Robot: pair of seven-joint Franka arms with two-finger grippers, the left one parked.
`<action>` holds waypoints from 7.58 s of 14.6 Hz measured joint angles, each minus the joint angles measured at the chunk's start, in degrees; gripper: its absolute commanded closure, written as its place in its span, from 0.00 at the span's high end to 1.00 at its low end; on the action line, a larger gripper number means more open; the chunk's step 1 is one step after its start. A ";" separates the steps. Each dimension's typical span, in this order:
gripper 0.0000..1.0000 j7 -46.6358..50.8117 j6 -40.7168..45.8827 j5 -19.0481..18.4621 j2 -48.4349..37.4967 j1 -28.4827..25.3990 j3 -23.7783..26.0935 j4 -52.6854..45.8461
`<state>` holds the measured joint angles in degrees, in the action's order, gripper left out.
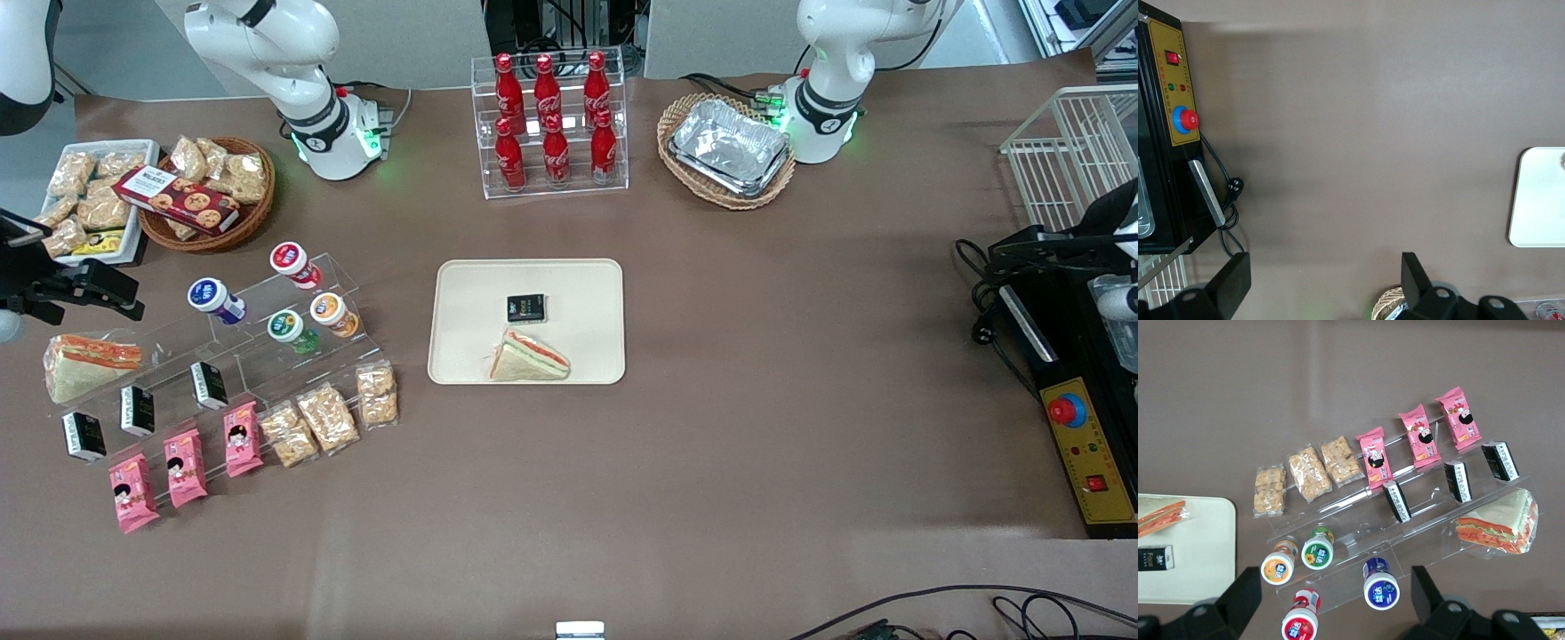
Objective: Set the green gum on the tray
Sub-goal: 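Move the right gripper over the acrylic rack toward the green gum bottle, then lower the open right gripper around the green-labelled gum bottle, then close the right gripper on the green gum bottle, then lift the green gum bottle up out of the rack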
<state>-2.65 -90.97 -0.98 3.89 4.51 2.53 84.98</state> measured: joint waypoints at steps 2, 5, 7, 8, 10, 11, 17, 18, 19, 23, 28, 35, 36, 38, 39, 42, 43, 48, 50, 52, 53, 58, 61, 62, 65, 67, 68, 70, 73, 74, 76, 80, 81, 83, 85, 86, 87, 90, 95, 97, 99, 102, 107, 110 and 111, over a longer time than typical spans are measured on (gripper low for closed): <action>1.00 0.00 -0.02 0.00 0.00 0.00 0.03 0.00; 1.00 0.00 -0.02 0.00 0.11 0.00 0.04 0.00; 1.00 0.00 -0.02 0.00 0.15 0.00 0.04 0.04; 1.00 0.00 -0.02 0.00 0.21 -0.01 0.08 0.13; 1.00 0.00 -0.21 0.00 0.36 -0.08 0.23 0.84; 1.00 0.00 -0.56 0.00 0.40 -0.18 0.28 1.43; 1.00 0.00 -10.44 0.00 -2.52 -0.37 0.67 12.44; 1.00 0.00 -12.25 0.00 -3.76 -0.39 0.73 15.29; 1.00 0.00 -13.69 0.00 -5.01 -0.40 0.83 18.02; 1.00 0.00 -20.11 0.00 -9.46 -0.45 1.42 28.62; 1.00 3.50 -30.06 0.00 -12.80 -1.09 3.73 41.12; 1.00 4.70 -41.63 0.00 -13.47 -1.16 3.97 51.09; 1.00 4.86 -43.13 0.00 -13.47 -1.15 3.97 52.28; 1.00 5.05 -45.73 0.00 -13.45 -1.15 3.97 54.08; 1.00 5.13 -46.95 0.00 -13.41 -1.15 3.95 54.80; 1.00 5.80 -50.01 0.00 -12.92 -1.15 3.94 56.58; 1.00 5.98 -50.72 0.00 -12.57 -1.15 3.93 56.86; 1.00 6.25 -55.22 0.00 -9.20 -1.15 3.93 57.25; 1.00 6.28 -56.18 0.00 -8.11 -1.15 3.93 57.25; 1.00 6.29 -56.86 0.00 -7.35 -1.15 3.93 57.25; 1.00 6.29 -56.97 -0.14 -7.11 -1.15 3.93 57.25; 1.00 6.29 -57.19 -0.71 -6.82 -1.15 3.93 57.47; 1.00 6.29 -57.19 -0.72 -6.84 -1.07 3.86 58.32; 1.00 6.29 -57.19 -0.72 -6.91 -0.99 3.81 58.66; 1.00 6.29 -57.22 -0.73 -7.71 -0.96 3.72 59.84; 1.00 6.29 -57.22 -0.74 -8.70 -0.95 3.68 60.75; 1.00 6.29 -57.22 -0.74 -9.19 -0.95 3.65 61.21; 1.00 6.29 -57.22 -0.75 -10.14 -0.95 3.63 62.17; 1.00 6.29 -57.22 -0.75 -11.21 -0.94 3.63 63.29; 0.99 6.29 -57.22 -0.75 -11.42 -0.94 3.63 63.54; 0.99 6.29 -57.21 -0.76 -11.49 -0.94 3.63 63.79; 0.99 6.29 -57.24 -0.76 -11.35 -0.94 3.63 63.82; 0.99 6.29 -57.37 -0.76 -11.30 -0.94 3.63 63.77; 0.96 6.29 -57.84 -0.76 -11.30 -0.95 3.63 63.38; 0.85 6.29 -57.88 -0.76 -11.30 -0.95 3.63 62.65; 0.85 6.29 -57.88 -0.76 -11.28 -0.95 3.63 62.32; 0.85 6.29 -57.88 -0.76 -11.25 -0.95 3.63 62.10; 0.86 6.29 -57.88 -0.76 -10.92 -0.94 3.63 62.02; 0.60 6.29 -58.99 -0.77 -9.84 -0.94 3.59 61.88; 0.47 6.29 -59.00 -0.77 -9.68 -0.94 3.59 61.79; 0.38 6.31 -59.00 -0.77 -9.68 -0.94 3.58 61.73; 0.38 6.33 -59.00 -0.77 -9.67 -0.93 3.52 61.71; 0.38 6.22 -50.52 -0.81 -9.67 -0.80 2.22 54.88; 0.38 6.17 -36.78 -0.84 -9.79 -0.73 1.94 44.59; 0.38 6.18 -32.21 -0.84 -9.83 -0.73 1.94 41.08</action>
<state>3.52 -123.19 -1.82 -5.94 3.77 4.47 126.05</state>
